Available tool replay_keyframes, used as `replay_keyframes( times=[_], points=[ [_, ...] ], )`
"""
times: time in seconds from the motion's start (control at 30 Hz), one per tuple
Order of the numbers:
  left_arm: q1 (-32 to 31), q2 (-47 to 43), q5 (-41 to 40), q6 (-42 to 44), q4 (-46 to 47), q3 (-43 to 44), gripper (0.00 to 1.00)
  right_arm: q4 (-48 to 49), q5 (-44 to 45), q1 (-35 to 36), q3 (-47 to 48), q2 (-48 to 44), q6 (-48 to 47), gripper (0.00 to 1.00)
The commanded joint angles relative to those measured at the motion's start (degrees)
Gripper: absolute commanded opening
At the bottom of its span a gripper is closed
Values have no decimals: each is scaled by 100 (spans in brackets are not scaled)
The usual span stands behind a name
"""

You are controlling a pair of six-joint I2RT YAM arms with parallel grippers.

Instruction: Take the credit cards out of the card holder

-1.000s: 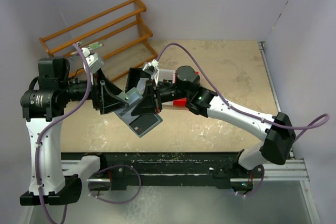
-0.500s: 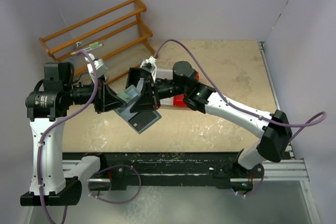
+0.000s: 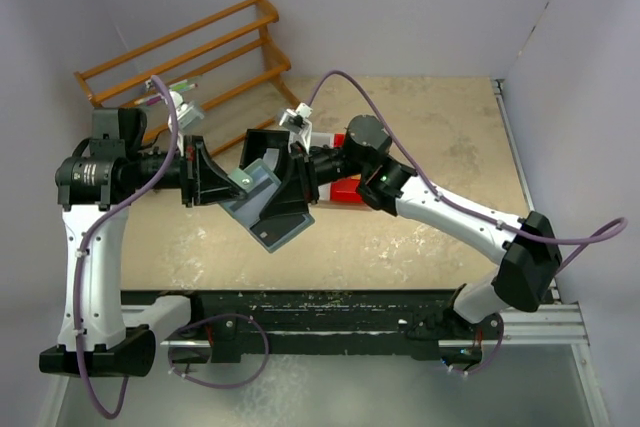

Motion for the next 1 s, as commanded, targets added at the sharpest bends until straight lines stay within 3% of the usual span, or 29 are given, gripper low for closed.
replay_keyframes(
  times=[0.0,0.2,0.37,0.47,0.53,0.63,0.7,0.97],
  points=[
    [17,65,395,53,-40,291,4,747,-756,-171,150,-83,425,45],
    [18,36,443,-56,14,443,3,739,-807,-341,2,-150,395,47],
    [17,-42,345,-271,218,563,1,-109,-390,-343,-294,-323,-137,49],
    [21,-108,295,-422,416,554,1,-279,-67,-343,-506,-387,-257,43],
    [17,-131,285,-471,461,533,1,-289,174,-344,-595,-422,-260,34],
    [17,-148,260,-460,431,494,2,-187,662,-343,-620,-475,-244,13],
    [17,-158,272,-442,406,466,9,-9,907,-343,-601,-516,-211,2],
    [13,-152,478,-443,374,442,33,-71,1074,-343,-631,-582,-353,0]
  ],
)
